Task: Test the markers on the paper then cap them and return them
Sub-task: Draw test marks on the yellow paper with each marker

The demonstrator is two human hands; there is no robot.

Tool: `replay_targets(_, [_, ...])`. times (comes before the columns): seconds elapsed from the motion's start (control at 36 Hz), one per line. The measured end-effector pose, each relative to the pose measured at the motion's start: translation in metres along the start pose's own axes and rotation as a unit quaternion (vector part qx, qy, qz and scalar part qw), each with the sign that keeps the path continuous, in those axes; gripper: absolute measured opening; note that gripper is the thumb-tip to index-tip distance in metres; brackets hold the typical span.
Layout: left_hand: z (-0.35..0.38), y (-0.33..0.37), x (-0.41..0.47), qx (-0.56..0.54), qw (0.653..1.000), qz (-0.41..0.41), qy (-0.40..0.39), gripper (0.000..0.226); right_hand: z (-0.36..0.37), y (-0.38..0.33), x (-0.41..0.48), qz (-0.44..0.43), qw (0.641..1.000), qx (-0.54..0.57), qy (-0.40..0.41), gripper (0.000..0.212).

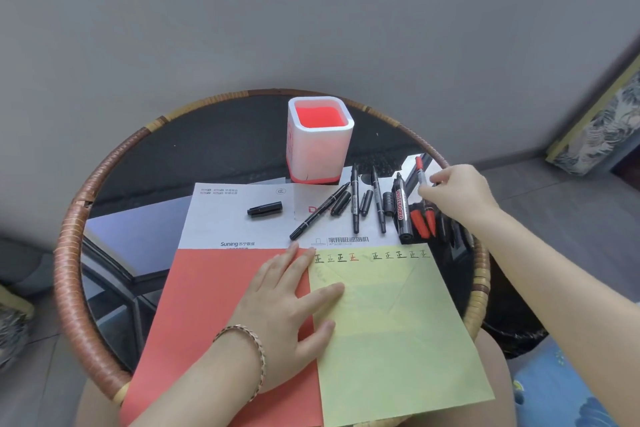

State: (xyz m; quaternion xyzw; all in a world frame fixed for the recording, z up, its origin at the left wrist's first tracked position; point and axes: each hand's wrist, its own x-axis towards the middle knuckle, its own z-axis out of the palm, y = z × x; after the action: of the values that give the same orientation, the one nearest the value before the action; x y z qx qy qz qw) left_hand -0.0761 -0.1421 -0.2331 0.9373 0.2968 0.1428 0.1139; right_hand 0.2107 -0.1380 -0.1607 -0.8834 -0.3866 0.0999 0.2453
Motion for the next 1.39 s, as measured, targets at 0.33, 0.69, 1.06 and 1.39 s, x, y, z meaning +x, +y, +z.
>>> replay_targets(0.33, [-0.002, 0.002, 0.001, 0.003, 1.0, -0.002, -0.007, 0.039, 0.0, -0.039, -0.083, -0.004, 0.908, 0.4, -0.127, 0.02])
replay_targets(0.69, [-0.003, 0.003, 0.001, -0.004, 1.0, -0.001, -0.002, 0.038, 0.031, -0.041, -0.107, -0.011, 0.859, 0.497, -0.124, 0.021])
replay_targets(1.06, [-0.005, 0.004, -0.001, 0.001, 1.0, 0.0, -0.016, 0.044, 0.06, -0.055, -0.122, -0.044, 0.894, 0.433, -0.11, 0.012])
replay_targets(1.39, [-0.003, 0.004, -0.001, -0.008, 1.0, -0.003, -0.012, 0.045, 0.083, -0.043, -0.121, -0.028, 0.935, 0.346, 0.074, 0.037])
